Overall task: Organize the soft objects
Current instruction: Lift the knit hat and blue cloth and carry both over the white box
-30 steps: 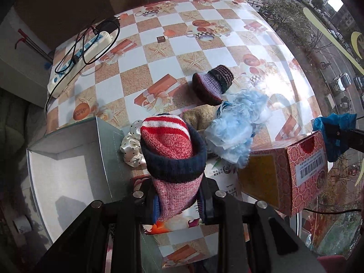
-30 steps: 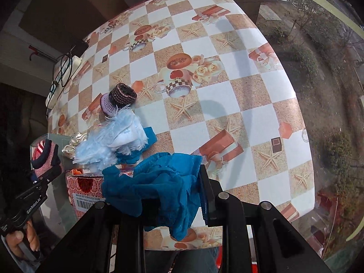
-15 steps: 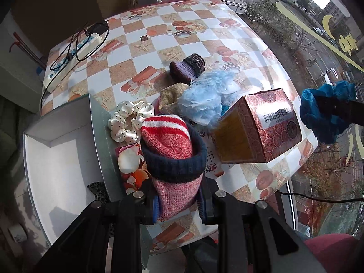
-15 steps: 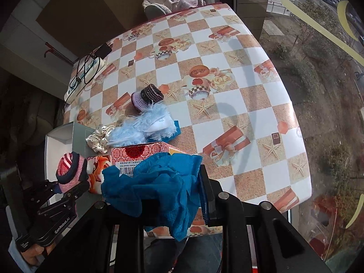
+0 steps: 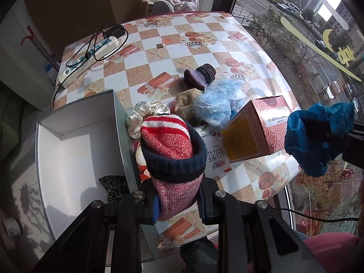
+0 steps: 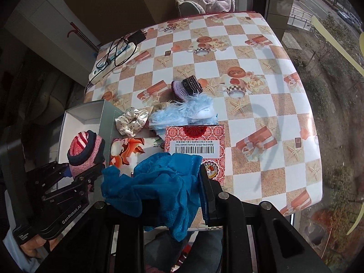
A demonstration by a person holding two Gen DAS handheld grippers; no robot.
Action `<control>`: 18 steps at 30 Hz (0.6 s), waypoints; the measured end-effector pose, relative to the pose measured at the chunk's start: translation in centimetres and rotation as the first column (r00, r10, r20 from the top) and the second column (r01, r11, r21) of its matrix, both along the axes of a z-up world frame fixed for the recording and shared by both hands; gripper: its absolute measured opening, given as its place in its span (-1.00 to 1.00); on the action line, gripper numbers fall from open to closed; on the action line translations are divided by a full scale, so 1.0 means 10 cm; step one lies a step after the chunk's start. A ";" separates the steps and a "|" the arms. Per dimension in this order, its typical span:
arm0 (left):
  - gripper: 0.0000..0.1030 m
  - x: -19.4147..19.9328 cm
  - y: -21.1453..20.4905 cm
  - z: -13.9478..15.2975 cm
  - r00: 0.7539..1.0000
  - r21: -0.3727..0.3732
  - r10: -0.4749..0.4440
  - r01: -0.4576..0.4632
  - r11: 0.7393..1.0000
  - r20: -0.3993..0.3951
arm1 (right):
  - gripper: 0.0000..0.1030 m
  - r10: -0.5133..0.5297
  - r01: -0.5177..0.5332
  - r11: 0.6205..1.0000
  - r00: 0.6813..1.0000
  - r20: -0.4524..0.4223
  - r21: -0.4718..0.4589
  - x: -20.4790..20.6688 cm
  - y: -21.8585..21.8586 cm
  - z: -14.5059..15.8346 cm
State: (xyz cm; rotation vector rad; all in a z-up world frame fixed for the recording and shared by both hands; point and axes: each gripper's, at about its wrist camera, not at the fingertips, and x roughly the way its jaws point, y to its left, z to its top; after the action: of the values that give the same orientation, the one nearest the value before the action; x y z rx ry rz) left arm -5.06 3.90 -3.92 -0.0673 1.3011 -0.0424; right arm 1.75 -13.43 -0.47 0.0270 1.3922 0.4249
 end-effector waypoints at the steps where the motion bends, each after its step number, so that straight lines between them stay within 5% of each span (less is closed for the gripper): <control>1: -0.45 -0.01 0.02 0.00 1.000 -0.001 0.007 -0.007 1.000 0.002 | -0.49 0.010 -0.010 1.000 1.000 -0.001 -0.001 -0.01 0.03 0.00; 18: -0.45 -0.30 0.58 0.03 0.986 -0.021 0.169 -0.168 0.986 0.016 | -0.49 0.199 -0.199 0.980 0.980 -0.007 -0.027 -0.13 0.71 0.00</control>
State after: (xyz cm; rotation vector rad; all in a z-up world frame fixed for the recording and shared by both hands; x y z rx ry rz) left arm -8.02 9.67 -3.64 -0.1930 1.2737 0.0887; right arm 0.42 -6.31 -0.47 -0.1353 1.4098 0.5719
